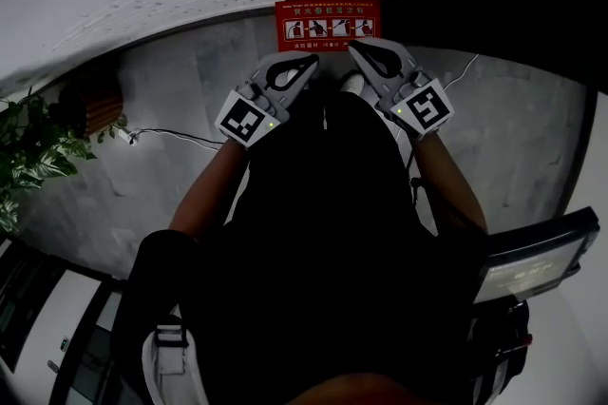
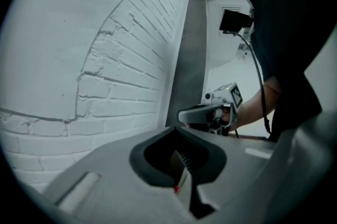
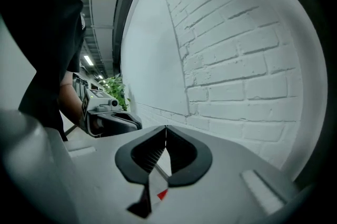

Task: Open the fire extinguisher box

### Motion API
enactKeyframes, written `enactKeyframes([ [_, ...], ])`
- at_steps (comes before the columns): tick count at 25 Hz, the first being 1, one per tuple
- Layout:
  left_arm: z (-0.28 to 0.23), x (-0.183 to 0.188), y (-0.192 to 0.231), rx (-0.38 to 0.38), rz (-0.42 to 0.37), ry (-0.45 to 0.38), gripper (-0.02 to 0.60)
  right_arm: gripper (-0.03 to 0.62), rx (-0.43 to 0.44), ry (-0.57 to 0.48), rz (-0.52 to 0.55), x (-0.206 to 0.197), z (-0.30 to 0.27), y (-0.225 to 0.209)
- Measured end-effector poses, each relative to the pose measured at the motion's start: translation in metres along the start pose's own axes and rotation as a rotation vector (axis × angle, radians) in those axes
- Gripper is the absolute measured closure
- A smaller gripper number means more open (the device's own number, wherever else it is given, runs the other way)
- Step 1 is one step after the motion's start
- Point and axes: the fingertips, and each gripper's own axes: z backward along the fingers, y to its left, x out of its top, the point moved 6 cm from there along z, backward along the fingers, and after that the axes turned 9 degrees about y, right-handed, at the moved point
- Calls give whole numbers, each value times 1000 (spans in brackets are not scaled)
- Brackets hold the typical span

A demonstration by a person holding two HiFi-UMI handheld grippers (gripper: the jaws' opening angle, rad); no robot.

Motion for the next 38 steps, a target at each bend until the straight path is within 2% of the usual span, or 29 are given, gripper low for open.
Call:
enactKeyframes([
  [3,-22,7,-3,11,13,31,580,585,-6,30,-65,-18,4,-31],
  [7,-34,-70,35,44,20,68,580,583,15,133,-191,-121,-62,-43],
  [10,-53,-118,49,35,52,102,580,583,12,185,-310,-191,-88,-47],
  [13,-74,-164,47,33,40,185,580,583,3,183,-412,-234,-99,-51],
  [15,-86,-198,44,36,60,238,580,583,-19,167,-511,-265,-102,-56],
  [18,-102,-241,43,48,96,293,580,583,-63,142,-658,-309,-108,-64],
  [22,-117,-285,47,54,86,370,580,583,-134,118,-805,-358,-118,-72],
  [29,-137,-324,54,59,76,428,580,580,-198,61,-1087,-426,-123,-71],
  [38,-150,-341,51,65,88,453,580,481,-295,-133,-1418,-476,-127,-77],
])
